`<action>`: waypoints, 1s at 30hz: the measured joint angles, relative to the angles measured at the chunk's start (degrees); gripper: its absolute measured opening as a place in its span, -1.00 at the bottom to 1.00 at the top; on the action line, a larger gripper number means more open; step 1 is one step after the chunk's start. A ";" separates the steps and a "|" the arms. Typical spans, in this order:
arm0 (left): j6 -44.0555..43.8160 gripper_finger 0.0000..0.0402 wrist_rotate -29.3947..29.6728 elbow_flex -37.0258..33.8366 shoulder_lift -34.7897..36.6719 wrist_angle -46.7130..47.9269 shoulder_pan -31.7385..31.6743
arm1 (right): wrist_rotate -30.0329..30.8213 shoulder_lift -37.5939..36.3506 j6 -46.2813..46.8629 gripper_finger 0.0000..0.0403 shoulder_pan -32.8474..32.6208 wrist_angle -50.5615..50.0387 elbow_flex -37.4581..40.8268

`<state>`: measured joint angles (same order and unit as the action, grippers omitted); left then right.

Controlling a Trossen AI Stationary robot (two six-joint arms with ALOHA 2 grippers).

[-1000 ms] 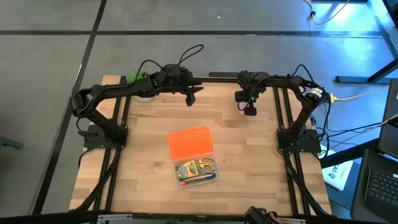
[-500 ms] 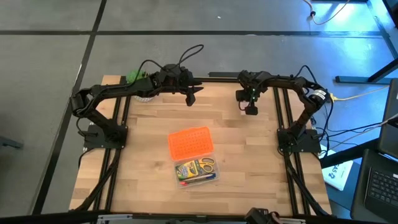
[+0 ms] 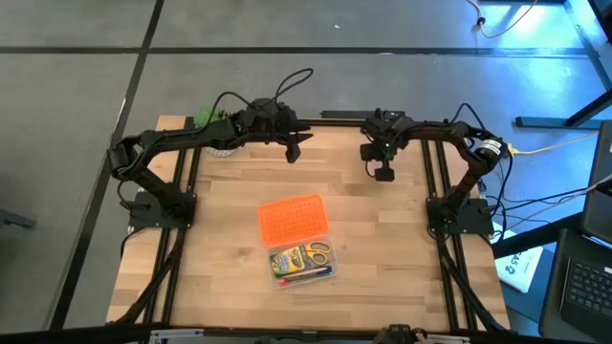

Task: Pack school essentials
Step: Put the pink sticky notes into the orange supply box

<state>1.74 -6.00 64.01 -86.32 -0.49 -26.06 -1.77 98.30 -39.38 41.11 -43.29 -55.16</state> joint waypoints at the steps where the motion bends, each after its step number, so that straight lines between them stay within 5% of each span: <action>1: 0.00 -0.47 0.00 0.00 0.00 -0.02 0.00 | 0.68 0.00 -0.02 0.88 -0.24 0.13 0.00; 30: 0.00 -0.47 0.00 0.00 0.00 -0.01 0.00 | -1.12 -0.11 0.02 0.88 -0.73 5.86 3.93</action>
<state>1.74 -6.00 64.01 -86.32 -0.50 -26.06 -2.90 98.19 -39.36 40.38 -37.43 -51.22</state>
